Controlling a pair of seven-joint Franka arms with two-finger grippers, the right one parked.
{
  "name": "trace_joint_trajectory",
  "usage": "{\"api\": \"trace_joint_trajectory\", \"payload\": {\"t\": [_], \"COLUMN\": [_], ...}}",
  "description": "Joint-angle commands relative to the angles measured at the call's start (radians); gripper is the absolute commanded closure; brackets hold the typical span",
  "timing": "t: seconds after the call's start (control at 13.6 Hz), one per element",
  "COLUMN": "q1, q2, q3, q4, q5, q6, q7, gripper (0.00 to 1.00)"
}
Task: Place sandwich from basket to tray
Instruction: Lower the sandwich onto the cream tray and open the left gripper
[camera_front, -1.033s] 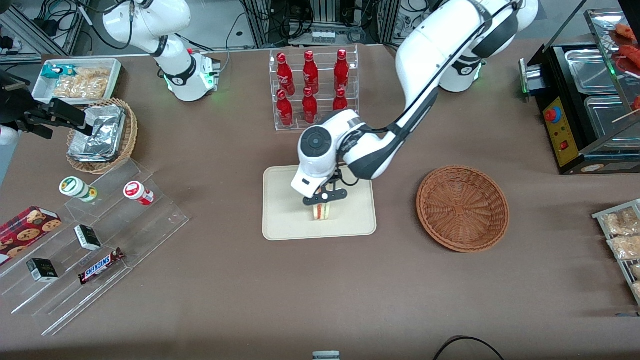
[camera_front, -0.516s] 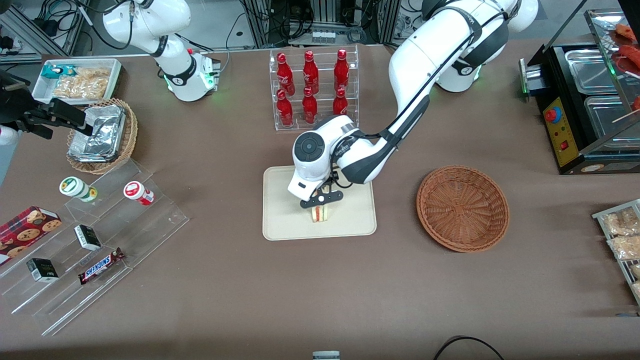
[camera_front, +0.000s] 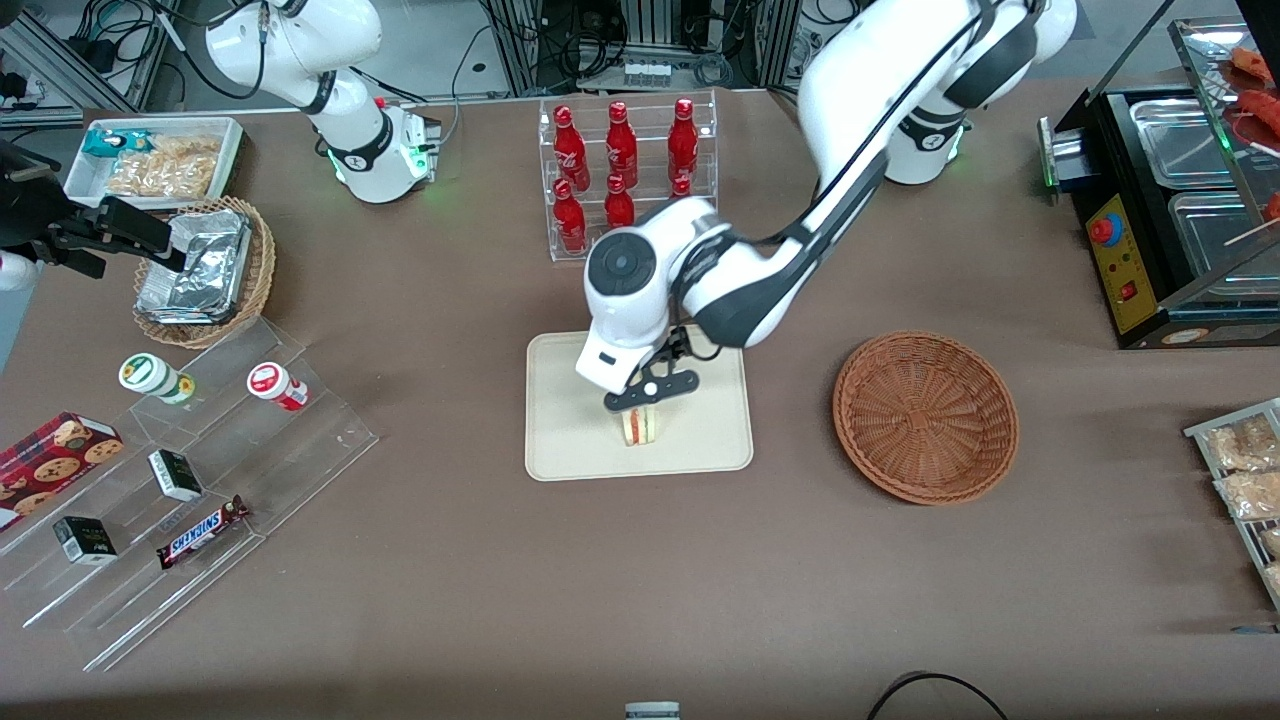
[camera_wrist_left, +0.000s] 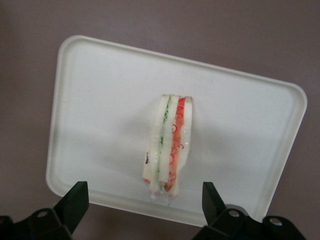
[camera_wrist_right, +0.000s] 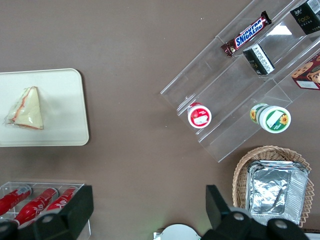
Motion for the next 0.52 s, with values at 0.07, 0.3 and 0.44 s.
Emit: {"api": "trace_joint_trajectory", "payload": {"t": [0.07, 0.3, 0.44], "q1": [0.042, 0.055, 0.102], "q2": [-0.107, -0.132, -0.142], "q3": [0.004, 0.012, 0.022], "q4": [-0.071, -0.082, -0.097], "q5": [0.006, 0.014, 0.017], "q6": [-0.069, -0.219, -0.263], "q7": [-0.002, -0.015, 0.001], "gripper": [0.00, 0.00, 0.00]}}
